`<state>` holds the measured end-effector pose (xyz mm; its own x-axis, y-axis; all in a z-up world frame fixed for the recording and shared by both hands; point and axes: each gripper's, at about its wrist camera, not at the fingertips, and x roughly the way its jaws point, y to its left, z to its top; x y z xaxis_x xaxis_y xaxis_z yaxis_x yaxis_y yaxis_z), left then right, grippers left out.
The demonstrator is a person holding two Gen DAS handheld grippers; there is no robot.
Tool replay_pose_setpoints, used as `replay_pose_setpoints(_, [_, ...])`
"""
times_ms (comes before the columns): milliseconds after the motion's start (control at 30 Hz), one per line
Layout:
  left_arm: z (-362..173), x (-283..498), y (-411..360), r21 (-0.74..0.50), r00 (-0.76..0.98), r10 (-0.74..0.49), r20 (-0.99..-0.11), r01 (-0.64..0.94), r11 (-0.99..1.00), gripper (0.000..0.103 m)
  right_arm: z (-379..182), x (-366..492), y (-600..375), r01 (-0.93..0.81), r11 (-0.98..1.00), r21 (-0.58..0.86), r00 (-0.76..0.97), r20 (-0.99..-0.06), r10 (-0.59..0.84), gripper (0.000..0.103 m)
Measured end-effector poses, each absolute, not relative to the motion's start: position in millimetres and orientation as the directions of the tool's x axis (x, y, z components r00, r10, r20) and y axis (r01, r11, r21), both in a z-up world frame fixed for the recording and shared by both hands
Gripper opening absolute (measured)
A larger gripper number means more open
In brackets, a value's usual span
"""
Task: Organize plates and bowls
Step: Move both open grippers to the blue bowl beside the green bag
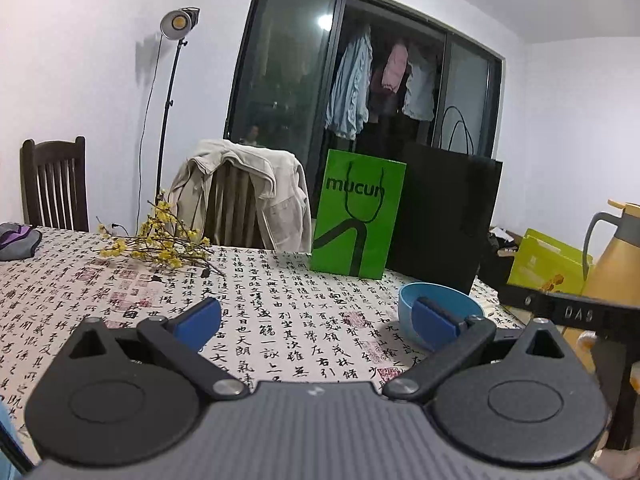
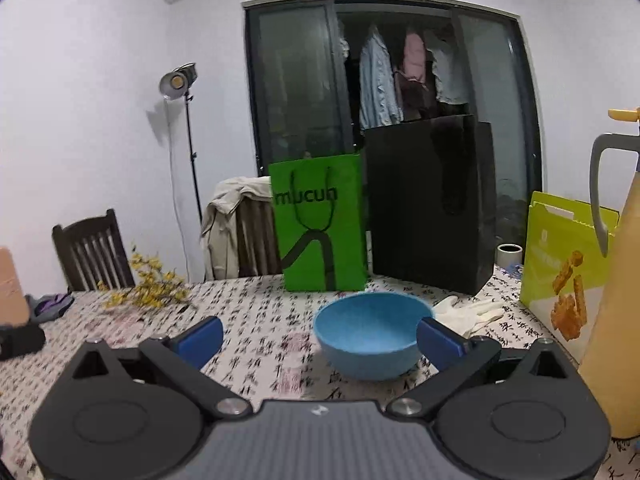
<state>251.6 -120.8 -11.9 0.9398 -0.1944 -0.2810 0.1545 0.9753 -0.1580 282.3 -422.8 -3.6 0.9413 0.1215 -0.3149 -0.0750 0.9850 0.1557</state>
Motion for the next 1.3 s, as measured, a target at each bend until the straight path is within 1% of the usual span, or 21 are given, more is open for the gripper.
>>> replay_pose_setpoints(133, [-5,269,-132,-0.151,0.933,-0.206,-0.295,0.168,0.974,0.103,11,301,-429,-0.059,0.987,0.152,0.944,-0.312,0.104,0.103])
replay_pose_setpoints(267, [-1,292,-142,-0.18,0.916,-0.226,-0.332,0.173,0.968,0.103,24,323,-436,-0.04,0.984,0.171,0.945,-0.314,0.094,0.103])
replay_pose_setpoints(367, [0,311,-148,-0.2,0.902,-0.232,-0.365,0.168,0.965,0.103,29,344,-442,-0.025,0.982,0.189,0.94,-0.331,0.087,0.103])
replay_pose_setpoints(500, [2,336,-156,-0.203,0.895,-0.218,-0.39,0.147,0.968,0.103,28,371,-446,0.016,0.985,0.172,0.929,-0.366,0.049,0.103])
replay_pose_setpoints(667, [2,365,-164,-0.198,0.88,-0.202,-0.429,0.127,0.972,0.103,11,387,-460,0.04,0.974,0.223,0.933,-0.356,0.044,0.103])
replay_pose_setpoints(800, [-2,385,-173,-0.18,0.872,-0.188,-0.452,0.118,0.977,0.103,-7,401,-471,0.046,0.972,0.232,0.926,-0.375,0.046,0.103])
replay_pose_setpoints(933, [-10,398,-184,-0.167,0.864,-0.185,-0.468,0.119,0.979,0.103,-19,409,-482,0.076,0.971,0.225,0.919,-0.394,0.019,0.103])
replay_pose_setpoints(1000, [-13,403,-190,-0.164,0.86,-0.182,-0.476,0.117,0.98,0.103,-24,412,-489,0.091,0.965,0.245,0.917,-0.398,0.014,0.103])
replay_pose_setpoints(1133, [-12,413,-200,-0.165,0.855,-0.185,-0.484,0.118,0.979,0.103,-35,419,-502,0.11,0.951,0.289,0.914,-0.406,0.018,0.103])
replay_pose_setpoints(1300, [-6,421,-215,-0.151,0.864,-0.176,-0.472,0.118,0.982,0.103,-43,422,-511,0.13,0.944,0.302,0.914,-0.405,0.003,0.103])
